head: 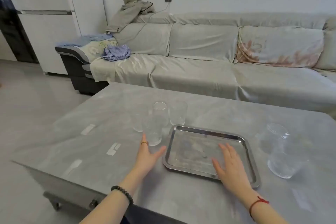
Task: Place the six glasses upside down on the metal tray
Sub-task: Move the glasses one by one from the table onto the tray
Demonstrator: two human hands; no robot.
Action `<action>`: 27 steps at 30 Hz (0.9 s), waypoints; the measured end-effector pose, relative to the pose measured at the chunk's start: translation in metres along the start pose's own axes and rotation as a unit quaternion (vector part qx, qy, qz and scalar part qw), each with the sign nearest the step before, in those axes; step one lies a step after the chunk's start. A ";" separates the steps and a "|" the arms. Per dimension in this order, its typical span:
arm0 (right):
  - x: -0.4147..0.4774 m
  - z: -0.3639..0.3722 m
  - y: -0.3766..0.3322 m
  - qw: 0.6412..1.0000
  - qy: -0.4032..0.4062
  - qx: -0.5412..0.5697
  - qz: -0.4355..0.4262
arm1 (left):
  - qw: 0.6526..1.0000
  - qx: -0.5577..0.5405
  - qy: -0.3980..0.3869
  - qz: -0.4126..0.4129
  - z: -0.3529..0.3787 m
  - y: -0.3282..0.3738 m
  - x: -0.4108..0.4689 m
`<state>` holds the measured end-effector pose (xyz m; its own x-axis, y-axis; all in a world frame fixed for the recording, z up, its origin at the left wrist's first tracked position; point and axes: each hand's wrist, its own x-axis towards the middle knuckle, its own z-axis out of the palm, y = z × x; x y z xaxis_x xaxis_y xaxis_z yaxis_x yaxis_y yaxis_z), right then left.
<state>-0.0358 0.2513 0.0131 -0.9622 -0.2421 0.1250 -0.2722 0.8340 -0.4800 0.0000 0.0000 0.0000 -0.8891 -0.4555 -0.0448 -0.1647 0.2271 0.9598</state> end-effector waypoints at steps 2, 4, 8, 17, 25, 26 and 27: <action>0.011 0.007 -0.021 0.997 -0.019 0.057 -0.048 | 0.999 -0.004 0.031 0.019 -0.004 0.009 0.015; 0.022 0.013 -0.049 0.991 -0.047 0.089 -0.091 | 0.999 -0.009 0.045 0.013 -0.006 0.017 0.032; 0.047 0.034 -0.083 0.978 -0.106 0.133 -0.119 | 0.998 -0.006 0.063 0.007 -0.005 0.012 0.056; 0.080 0.077 -0.116 0.962 -0.163 0.197 -0.100 | 0.993 -0.001 0.119 0.024 0.000 0.000 0.080; 0.085 0.087 -0.121 0.921 -0.145 0.355 -0.064 | 0.977 -0.097 0.187 0.019 -0.002 0.017 0.070; 0.085 0.083 -0.121 0.911 -0.130 0.387 -0.057 | 0.972 -0.144 0.185 0.002 -0.002 0.022 0.068; 0.086 0.077 -0.119 0.896 -0.116 0.425 -0.051 | 0.966 -0.196 0.168 -0.023 -0.001 0.028 0.066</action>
<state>-0.0849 0.0928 0.0137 -0.8779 -0.4740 0.0686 -0.1559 0.1473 -0.9767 -0.0632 -0.0247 0.0237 -0.6845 -0.7265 -0.0613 0.0324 -0.1143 0.9929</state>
